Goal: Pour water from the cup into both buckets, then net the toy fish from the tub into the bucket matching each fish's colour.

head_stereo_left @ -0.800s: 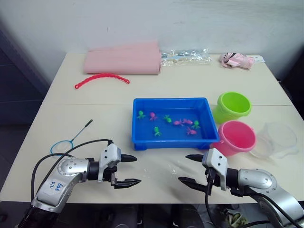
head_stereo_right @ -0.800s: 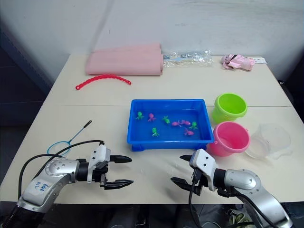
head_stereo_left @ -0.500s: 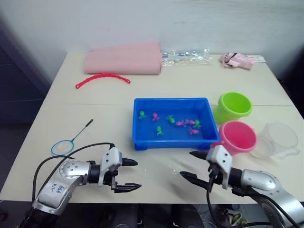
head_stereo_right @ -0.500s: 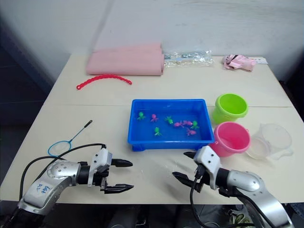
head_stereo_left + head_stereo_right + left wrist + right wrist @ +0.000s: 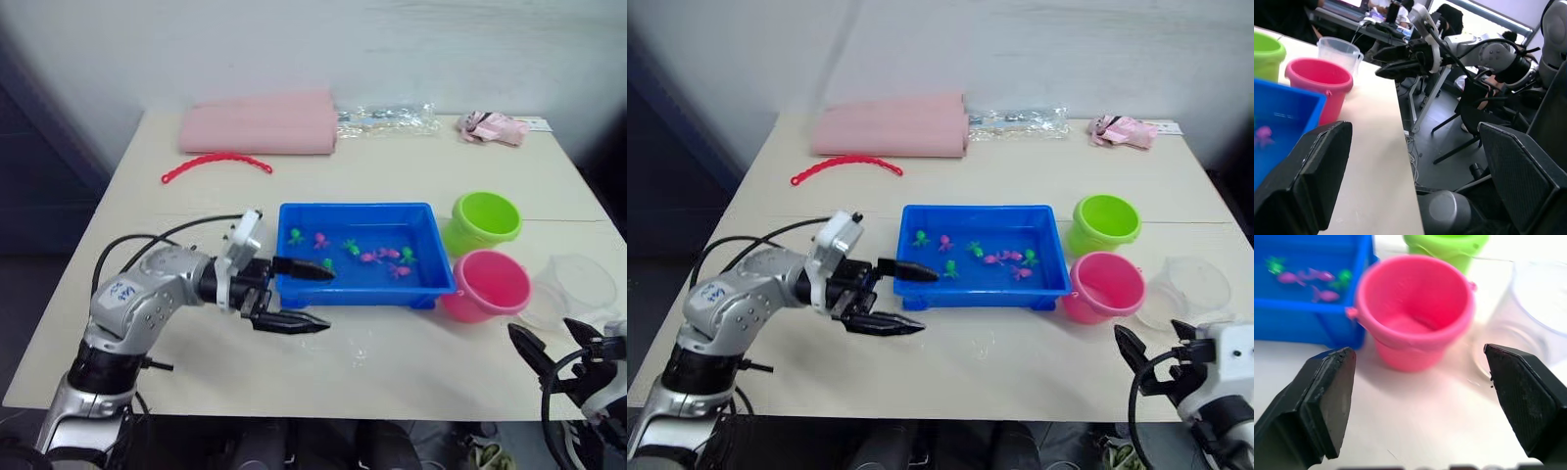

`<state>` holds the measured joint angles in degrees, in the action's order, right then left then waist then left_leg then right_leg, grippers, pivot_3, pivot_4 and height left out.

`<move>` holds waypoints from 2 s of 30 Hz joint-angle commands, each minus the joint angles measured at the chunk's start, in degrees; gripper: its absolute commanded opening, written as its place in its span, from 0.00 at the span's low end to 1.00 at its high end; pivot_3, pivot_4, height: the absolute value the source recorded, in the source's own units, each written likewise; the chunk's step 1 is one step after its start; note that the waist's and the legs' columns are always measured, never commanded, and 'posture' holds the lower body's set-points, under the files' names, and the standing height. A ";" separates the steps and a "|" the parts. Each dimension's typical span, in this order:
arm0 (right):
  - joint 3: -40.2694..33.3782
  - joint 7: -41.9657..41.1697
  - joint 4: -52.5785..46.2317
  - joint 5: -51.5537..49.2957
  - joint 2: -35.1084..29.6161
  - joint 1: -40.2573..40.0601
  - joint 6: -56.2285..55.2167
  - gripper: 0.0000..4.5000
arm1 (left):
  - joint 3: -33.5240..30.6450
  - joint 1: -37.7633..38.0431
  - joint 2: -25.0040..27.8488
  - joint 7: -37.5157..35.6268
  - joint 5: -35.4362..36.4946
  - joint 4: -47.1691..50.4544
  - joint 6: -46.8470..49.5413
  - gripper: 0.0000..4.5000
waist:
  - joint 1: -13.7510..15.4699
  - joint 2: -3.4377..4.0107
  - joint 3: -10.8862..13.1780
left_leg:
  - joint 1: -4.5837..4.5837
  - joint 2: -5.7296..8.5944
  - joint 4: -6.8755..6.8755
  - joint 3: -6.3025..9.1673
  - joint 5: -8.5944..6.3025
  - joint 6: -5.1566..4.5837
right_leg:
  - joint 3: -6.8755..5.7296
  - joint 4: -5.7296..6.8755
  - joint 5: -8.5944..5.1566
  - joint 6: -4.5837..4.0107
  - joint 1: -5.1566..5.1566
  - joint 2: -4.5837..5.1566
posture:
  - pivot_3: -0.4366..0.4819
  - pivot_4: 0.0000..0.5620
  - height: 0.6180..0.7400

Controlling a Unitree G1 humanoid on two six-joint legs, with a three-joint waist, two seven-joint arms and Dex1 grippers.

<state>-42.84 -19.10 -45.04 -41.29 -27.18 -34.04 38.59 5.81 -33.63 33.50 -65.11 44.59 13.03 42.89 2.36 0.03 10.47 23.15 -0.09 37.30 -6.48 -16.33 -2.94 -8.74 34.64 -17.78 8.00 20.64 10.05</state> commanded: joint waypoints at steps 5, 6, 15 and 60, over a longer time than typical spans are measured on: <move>-2.38 8.63 7.71 8.74 1.41 4.35 -1.81 1.00 | 2.05 -7.70 -3.97 -1.61 -2.39 -2.57 -2.84 0.99 | -1.08 0.02 -0.01 | 0.02 -0.03 -0.09 -0.09 0.03 0.03 | 0.07 0.03 -0.01 0.00 0.05 -0.06 | 0.48 0.27 0.98; -2.69 9.84 9.65 9.13 1.61 6.17 -1.79 1.00 | 1.92 -7.92 -4.22 -1.40 -2.21 -2.33 -2.51 0.99 | -1.16 0.03 0.00 | 0.02 -0.06 -0.08 -0.12 0.04 0.04 | 0.11 0.01 -0.01 0.00 0.05 -0.10 | 0.48 0.27 0.98; -2.46 12.84 27.50 15.37 -3.17 19.00 -5.54 1.00 | 0.55 -8.17 -4.66 0.96 -1.17 0.14 -0.02 0.99 | -1.12 0.04 0.00 | 0.00 -0.19 0.06 -0.18 0.09 0.06 | 0.24 0.14 0.00 -0.01 0.07 -0.19 | 0.48 0.27 0.98; 5.95 8.75 64.28 25.41 -7.24 40.02 -26.66 1.00 | -2.15 -7.73 -0.59 6.84 -0.29 6.37 2.93 0.99 | -1.97 0.11 0.02 | -0.04 -0.38 0.13 -0.30 0.15 0.13 | 0.33 0.18 -0.01 -0.03 0.07 -0.36 | 0.48 0.27 0.98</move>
<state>-36.29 -10.65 18.88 -16.37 -32.58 5.55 13.72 4.94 -40.71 32.47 -57.79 44.08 17.77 46.78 0.39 0.14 10.49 23.11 -0.48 37.42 -6.79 -16.18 -2.81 -8.41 34.83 -17.79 7.97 20.72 9.70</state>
